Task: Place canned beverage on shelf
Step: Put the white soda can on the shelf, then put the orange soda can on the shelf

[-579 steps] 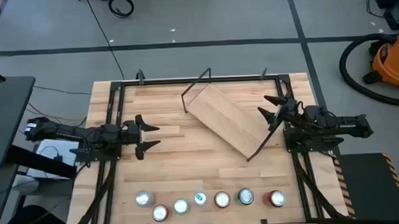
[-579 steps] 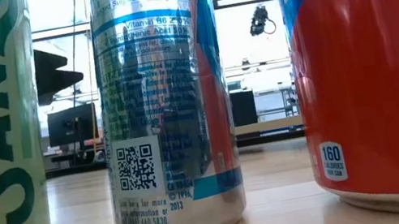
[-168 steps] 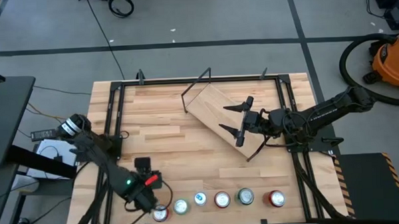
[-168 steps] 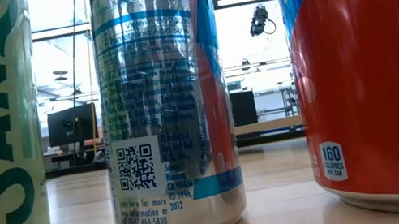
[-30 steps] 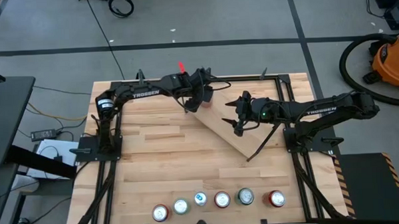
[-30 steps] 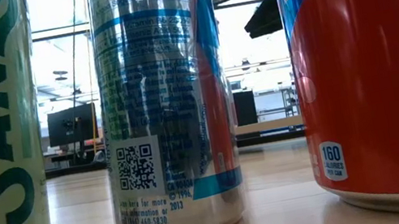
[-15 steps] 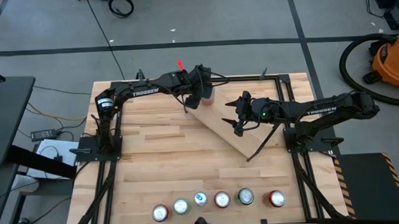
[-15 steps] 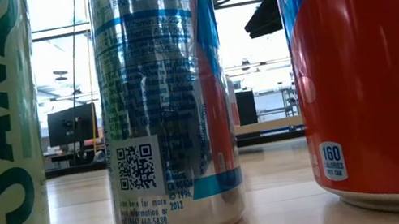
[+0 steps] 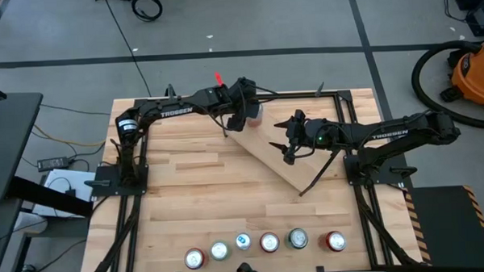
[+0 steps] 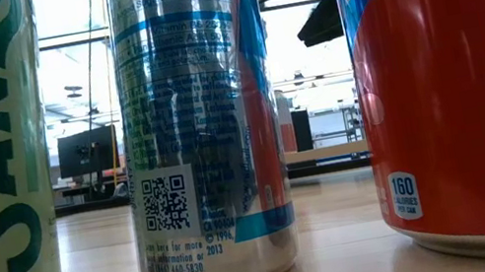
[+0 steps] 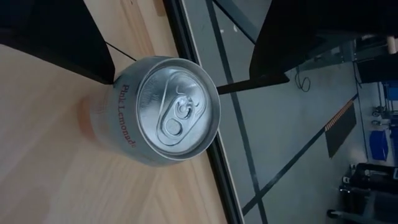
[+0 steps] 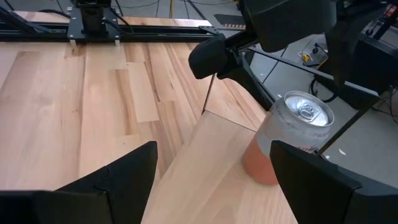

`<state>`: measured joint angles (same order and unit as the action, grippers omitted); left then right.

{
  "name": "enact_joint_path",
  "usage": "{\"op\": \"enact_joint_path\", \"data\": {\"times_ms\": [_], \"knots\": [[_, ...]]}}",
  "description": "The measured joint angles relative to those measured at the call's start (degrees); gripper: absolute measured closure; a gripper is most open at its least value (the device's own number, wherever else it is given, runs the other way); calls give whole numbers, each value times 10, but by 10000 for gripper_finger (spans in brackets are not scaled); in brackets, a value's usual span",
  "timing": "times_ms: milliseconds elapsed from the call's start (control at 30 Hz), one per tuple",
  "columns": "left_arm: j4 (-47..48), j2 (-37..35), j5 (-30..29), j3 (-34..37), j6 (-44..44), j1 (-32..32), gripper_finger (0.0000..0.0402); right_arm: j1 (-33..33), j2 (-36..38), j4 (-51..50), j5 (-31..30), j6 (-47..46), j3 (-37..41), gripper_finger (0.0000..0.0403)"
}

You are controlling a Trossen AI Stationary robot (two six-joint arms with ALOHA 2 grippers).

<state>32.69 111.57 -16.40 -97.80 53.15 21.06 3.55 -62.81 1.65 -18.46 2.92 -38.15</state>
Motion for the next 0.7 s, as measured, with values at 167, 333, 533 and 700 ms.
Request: {"op": "enact_joint_path", "data": {"times_ms": [167,333,533,700], "knots": [[2,0,-25,0,-19,-7,17,0,0,0,0,1,0,80],[45,-24,-34,0,-43,-28,17,-1,18,-23,0,1,0,80],[108,-65,-19,-1,-127,-70,17,-10,62,-58,-3,-8,-1,80],[167,-89,-9,-1,-234,-134,17,-13,75,-63,-5,-19,-1,80]]}}
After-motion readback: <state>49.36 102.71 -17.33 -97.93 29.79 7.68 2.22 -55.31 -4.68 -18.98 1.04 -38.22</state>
